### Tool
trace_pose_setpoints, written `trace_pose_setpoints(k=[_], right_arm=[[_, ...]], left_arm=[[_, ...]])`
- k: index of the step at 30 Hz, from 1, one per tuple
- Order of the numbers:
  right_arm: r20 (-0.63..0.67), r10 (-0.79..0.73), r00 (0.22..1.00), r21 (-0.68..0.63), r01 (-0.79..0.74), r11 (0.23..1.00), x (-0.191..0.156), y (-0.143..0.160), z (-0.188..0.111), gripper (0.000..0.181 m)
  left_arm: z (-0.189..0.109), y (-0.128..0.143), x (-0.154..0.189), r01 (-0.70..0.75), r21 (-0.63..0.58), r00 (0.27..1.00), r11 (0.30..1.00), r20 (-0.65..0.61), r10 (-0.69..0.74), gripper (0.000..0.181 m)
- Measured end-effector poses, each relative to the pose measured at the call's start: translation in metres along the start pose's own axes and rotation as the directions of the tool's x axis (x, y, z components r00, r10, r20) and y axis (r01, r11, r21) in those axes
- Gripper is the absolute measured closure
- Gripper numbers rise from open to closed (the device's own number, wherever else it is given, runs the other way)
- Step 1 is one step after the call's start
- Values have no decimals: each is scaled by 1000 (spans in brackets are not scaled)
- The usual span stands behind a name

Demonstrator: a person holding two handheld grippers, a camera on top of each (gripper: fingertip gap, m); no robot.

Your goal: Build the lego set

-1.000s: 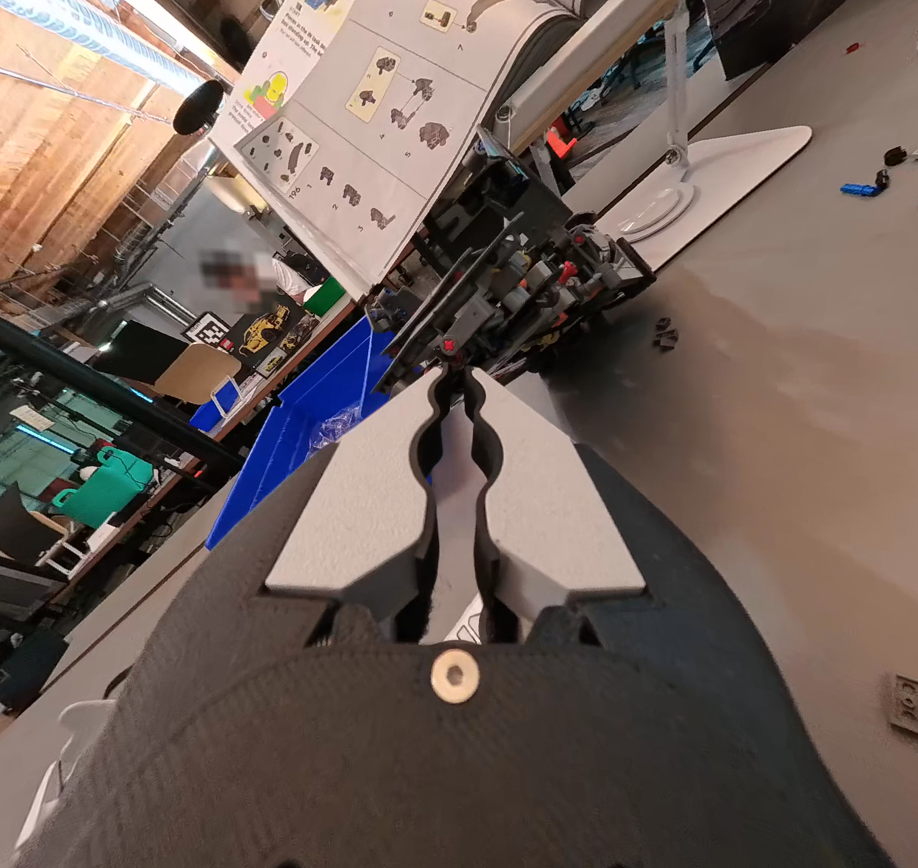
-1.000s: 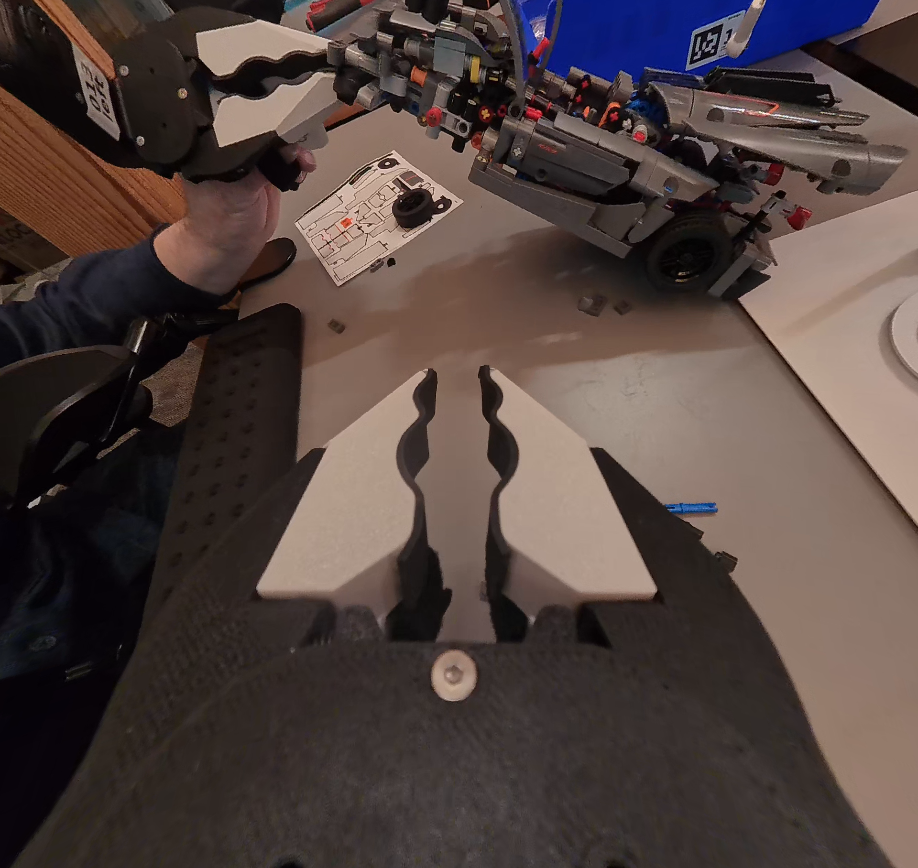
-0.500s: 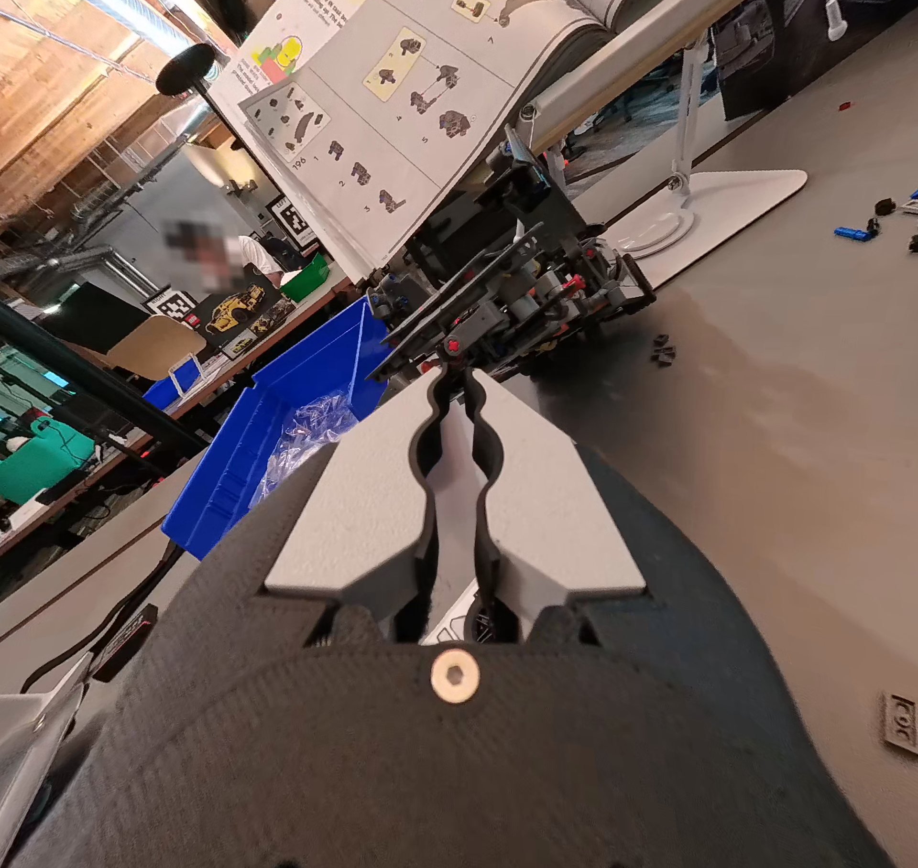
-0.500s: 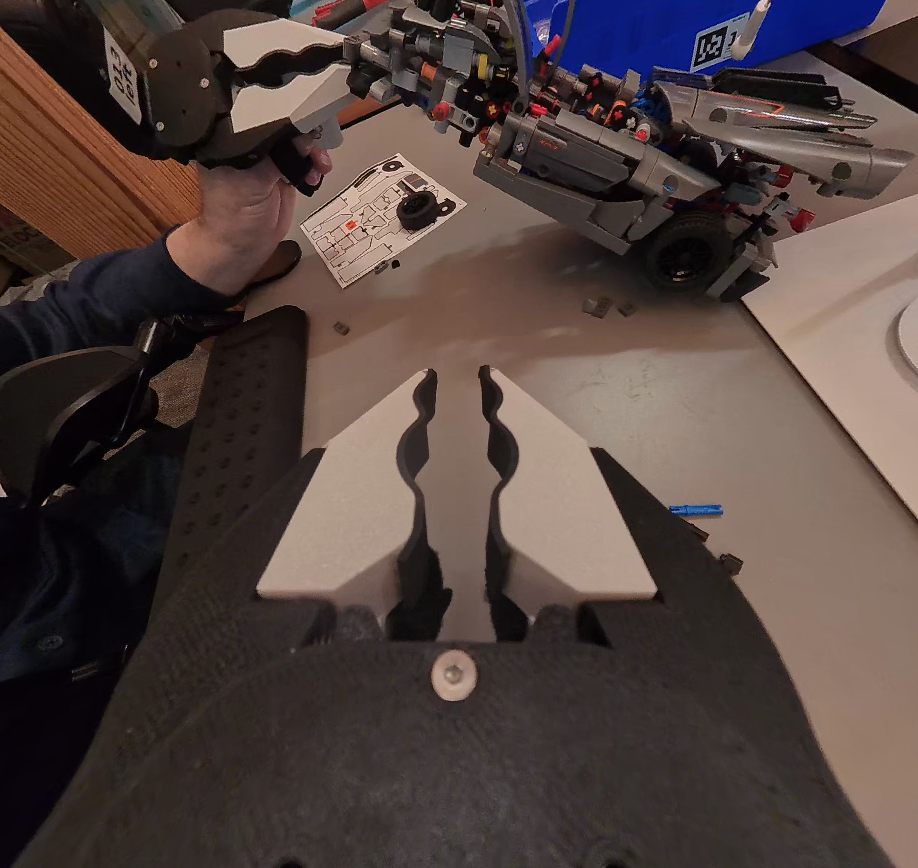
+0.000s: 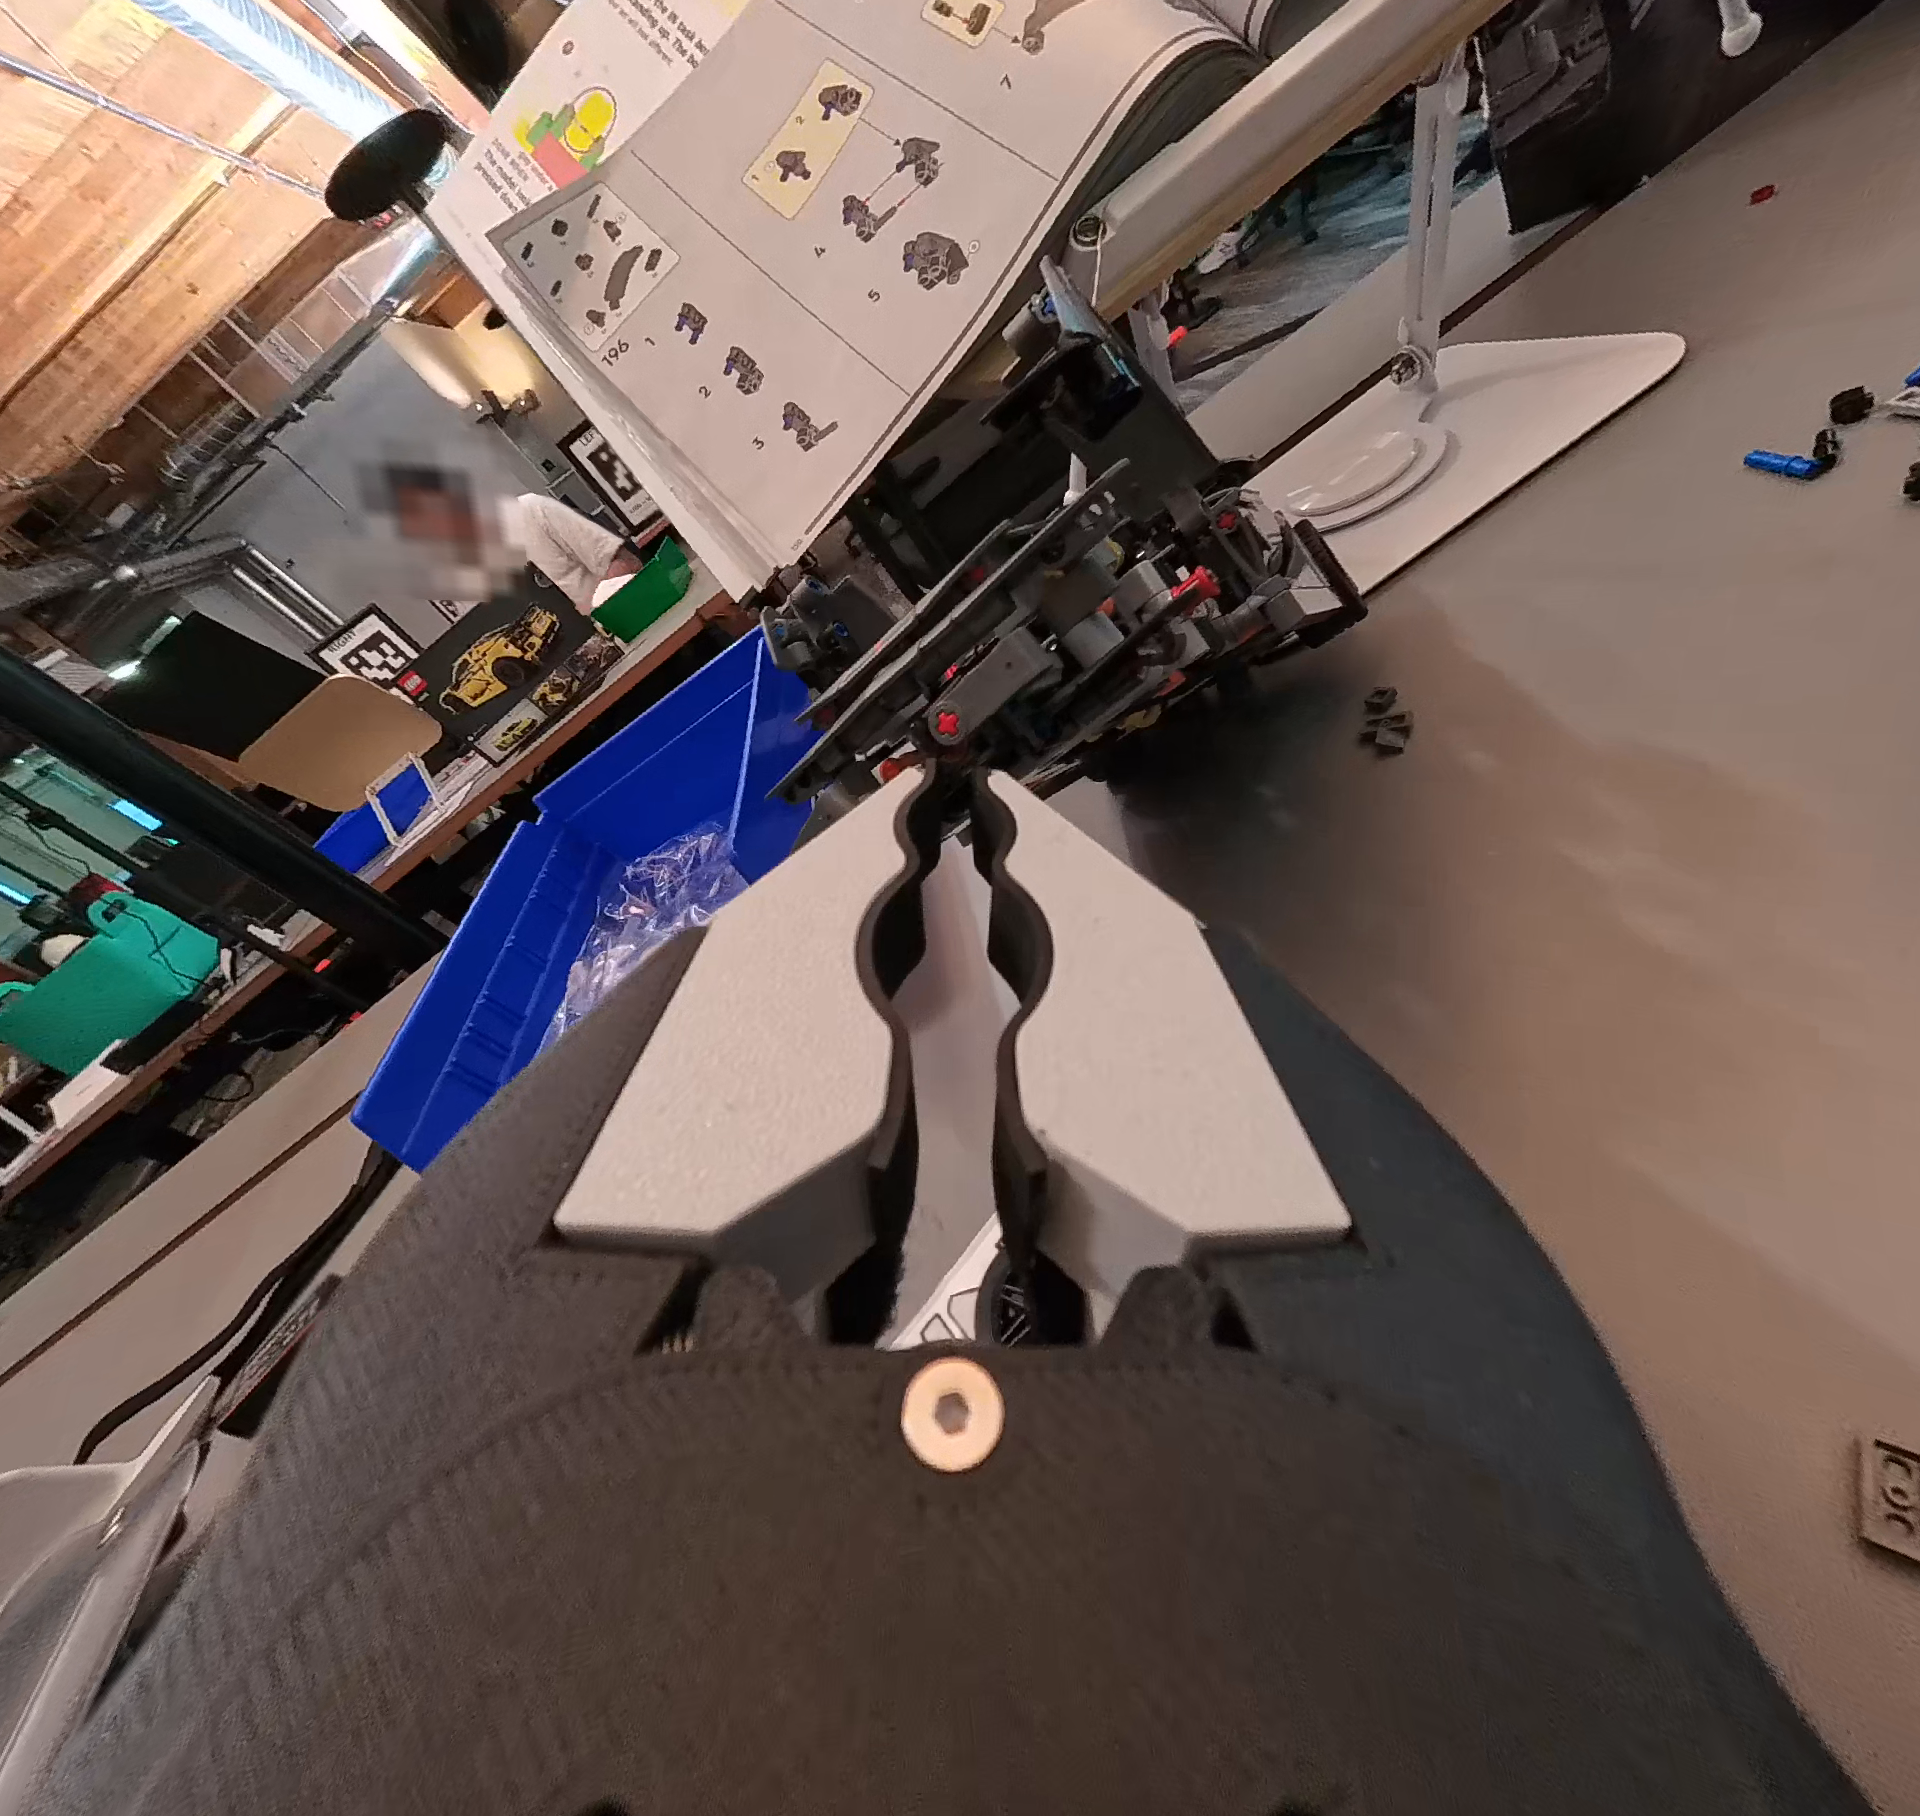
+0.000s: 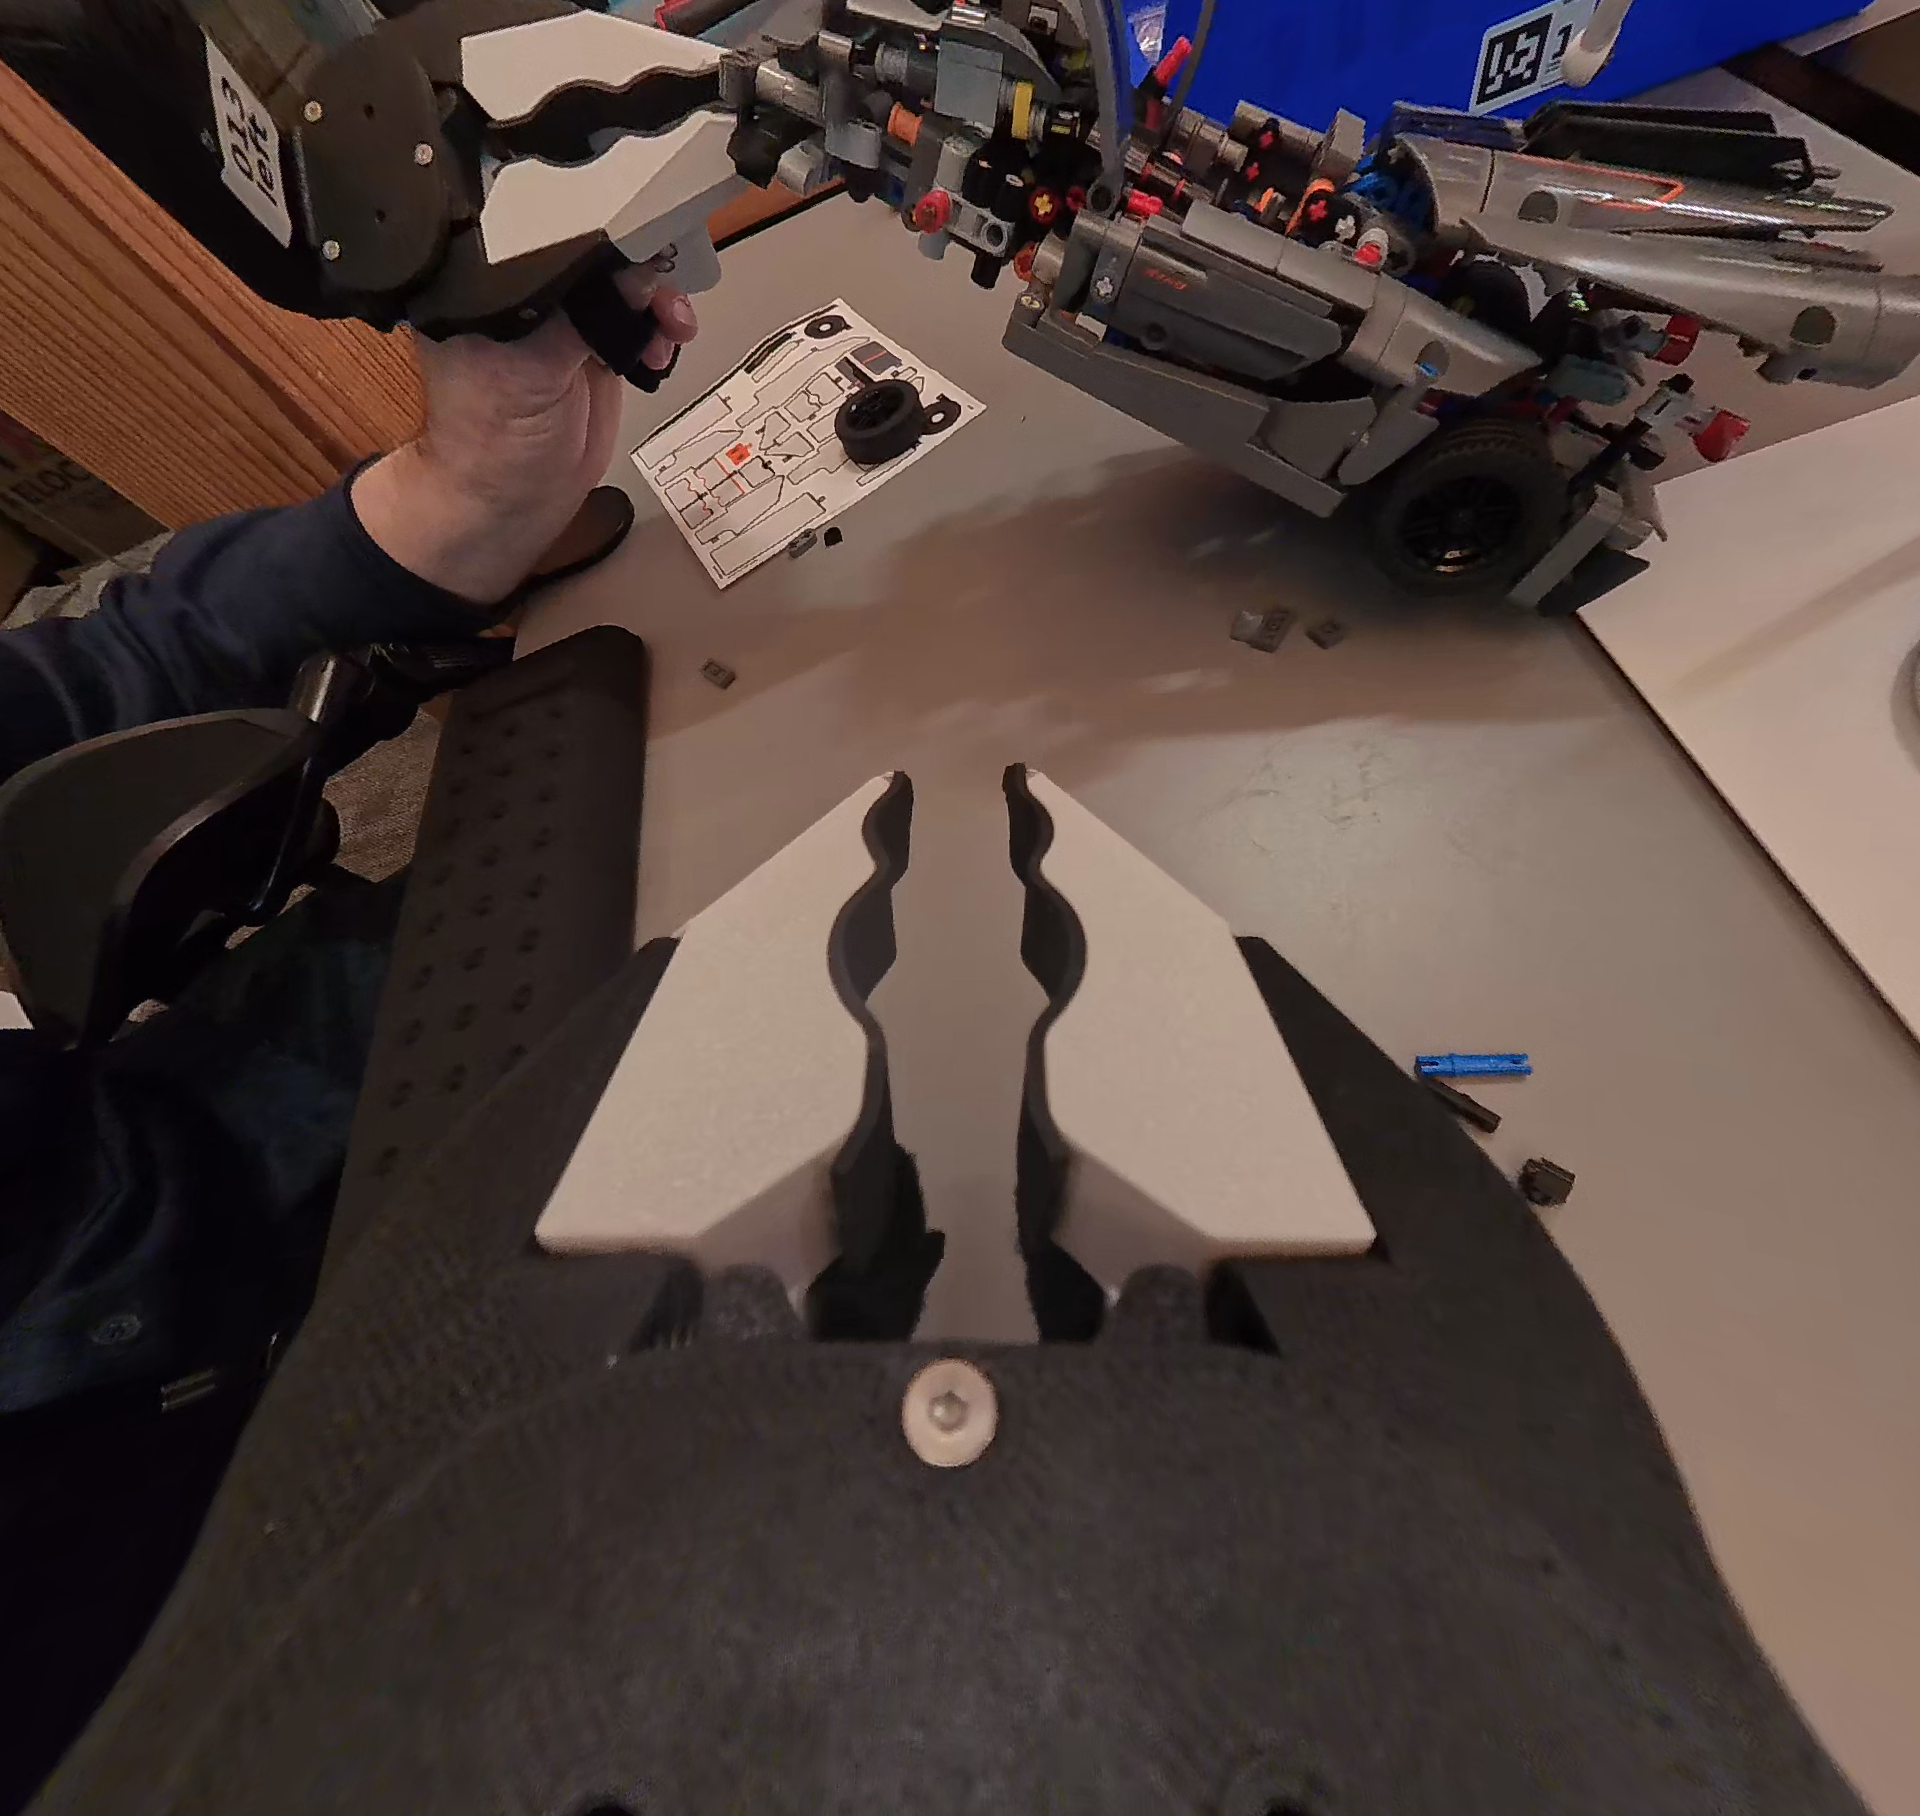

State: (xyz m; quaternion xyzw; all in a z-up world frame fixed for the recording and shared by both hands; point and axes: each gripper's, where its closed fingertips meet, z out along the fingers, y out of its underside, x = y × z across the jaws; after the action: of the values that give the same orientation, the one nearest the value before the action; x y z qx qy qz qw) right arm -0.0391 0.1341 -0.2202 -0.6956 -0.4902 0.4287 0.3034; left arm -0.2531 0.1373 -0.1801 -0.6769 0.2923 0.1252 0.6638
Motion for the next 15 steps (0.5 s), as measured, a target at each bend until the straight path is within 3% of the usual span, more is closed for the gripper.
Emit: trace_pose_setpoints(k=[15], right_arm=[[6, 5, 1000, -19, -5, 1000, 0, 4, 4, 164]], left_arm=[[-2, -1, 7, -57, -4, 998, 998, -4, 57, 180]])
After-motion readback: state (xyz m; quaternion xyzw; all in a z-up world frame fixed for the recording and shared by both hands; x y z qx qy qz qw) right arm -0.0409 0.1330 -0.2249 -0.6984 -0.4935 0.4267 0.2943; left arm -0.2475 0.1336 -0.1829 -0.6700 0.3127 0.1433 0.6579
